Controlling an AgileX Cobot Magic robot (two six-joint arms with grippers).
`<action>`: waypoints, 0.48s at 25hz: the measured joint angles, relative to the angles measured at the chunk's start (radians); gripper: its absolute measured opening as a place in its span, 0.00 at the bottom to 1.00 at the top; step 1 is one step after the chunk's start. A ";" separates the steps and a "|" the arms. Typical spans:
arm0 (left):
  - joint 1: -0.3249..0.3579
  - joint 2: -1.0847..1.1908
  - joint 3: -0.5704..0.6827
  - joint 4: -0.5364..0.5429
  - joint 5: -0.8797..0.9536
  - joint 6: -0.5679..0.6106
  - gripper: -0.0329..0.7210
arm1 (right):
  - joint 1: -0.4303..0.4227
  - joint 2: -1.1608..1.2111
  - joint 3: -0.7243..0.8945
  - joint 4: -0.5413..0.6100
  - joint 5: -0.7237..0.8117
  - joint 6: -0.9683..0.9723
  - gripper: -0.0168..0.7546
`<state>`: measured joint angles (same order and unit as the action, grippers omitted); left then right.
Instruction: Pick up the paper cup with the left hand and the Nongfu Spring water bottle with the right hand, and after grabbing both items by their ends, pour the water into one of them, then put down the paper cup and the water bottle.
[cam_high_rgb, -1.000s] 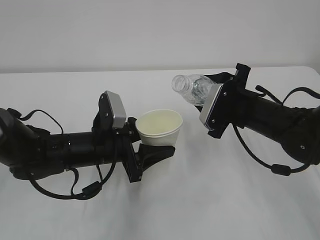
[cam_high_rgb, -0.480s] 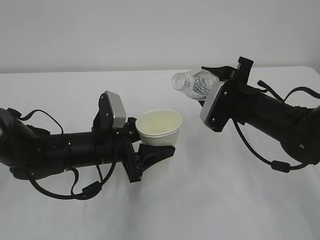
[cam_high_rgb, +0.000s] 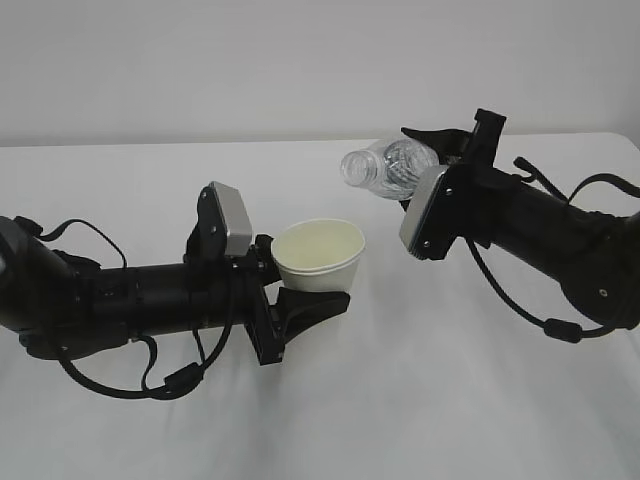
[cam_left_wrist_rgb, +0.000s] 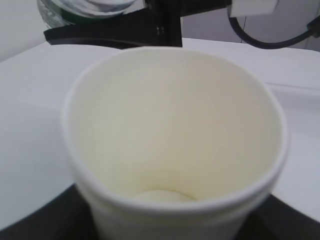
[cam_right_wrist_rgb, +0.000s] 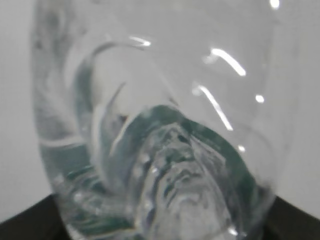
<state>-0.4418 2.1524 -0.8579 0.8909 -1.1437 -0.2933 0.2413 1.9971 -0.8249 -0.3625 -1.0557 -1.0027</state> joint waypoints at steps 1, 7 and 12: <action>0.000 0.000 0.000 0.000 0.000 0.000 0.63 | 0.000 0.000 0.000 0.000 -0.007 -0.005 0.63; -0.002 0.000 0.000 0.002 0.000 0.000 0.63 | 0.000 0.000 0.000 0.005 -0.016 -0.054 0.63; -0.020 0.000 0.000 0.005 0.000 0.000 0.63 | 0.000 0.000 0.000 0.008 -0.018 -0.068 0.63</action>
<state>-0.4621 2.1524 -0.8579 0.8955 -1.1437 -0.2933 0.2413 1.9971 -0.8249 -0.3541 -1.0738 -1.0707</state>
